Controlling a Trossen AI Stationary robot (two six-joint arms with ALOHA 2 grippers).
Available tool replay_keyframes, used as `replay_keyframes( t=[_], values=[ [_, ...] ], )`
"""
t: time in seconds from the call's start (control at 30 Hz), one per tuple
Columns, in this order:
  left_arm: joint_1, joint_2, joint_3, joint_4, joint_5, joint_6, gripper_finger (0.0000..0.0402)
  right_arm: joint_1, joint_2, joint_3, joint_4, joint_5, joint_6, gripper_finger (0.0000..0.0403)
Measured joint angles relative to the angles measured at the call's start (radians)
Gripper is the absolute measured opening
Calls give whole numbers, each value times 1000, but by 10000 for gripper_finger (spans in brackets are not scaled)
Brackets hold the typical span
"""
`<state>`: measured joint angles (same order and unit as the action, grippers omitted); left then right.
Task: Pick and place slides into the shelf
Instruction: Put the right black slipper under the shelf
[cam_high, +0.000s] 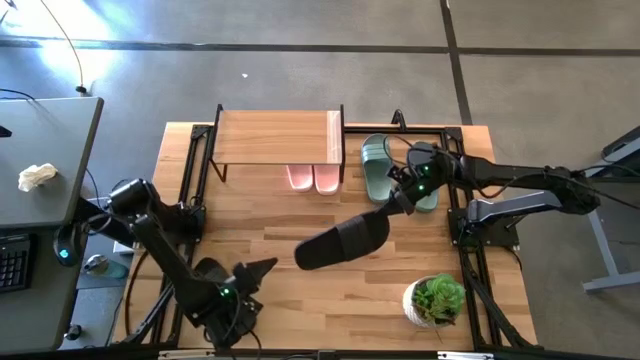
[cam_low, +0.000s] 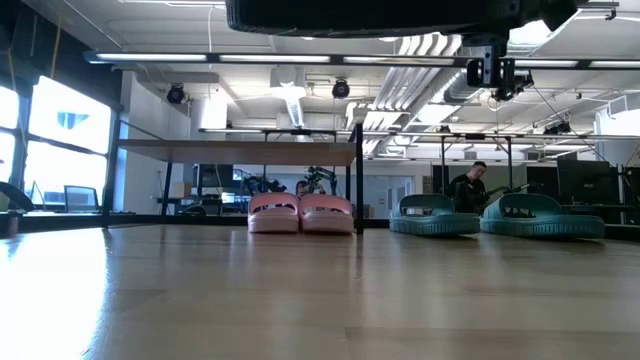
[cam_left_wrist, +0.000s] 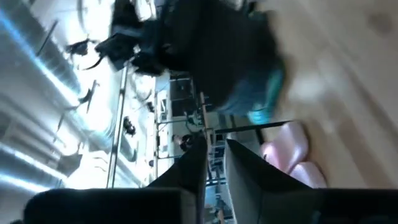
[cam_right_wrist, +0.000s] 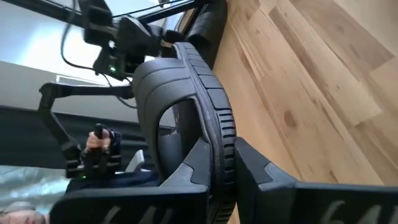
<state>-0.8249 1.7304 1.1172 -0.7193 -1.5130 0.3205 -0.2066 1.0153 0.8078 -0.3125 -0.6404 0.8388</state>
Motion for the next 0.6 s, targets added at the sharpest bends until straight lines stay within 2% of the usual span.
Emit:
replay_keyframes(
  t=[0.13,0.43,0.6],
  values=[
    [1,44,0,49,73,74,81,-10,0,0,3,-9,-1,7],
    [19,54,1,132,72,121,190,-9,20,0,39,-10,17,6],
    [67,54,0,178,96,188,223,1,63,0,54,-12,26,6]
  ],
)
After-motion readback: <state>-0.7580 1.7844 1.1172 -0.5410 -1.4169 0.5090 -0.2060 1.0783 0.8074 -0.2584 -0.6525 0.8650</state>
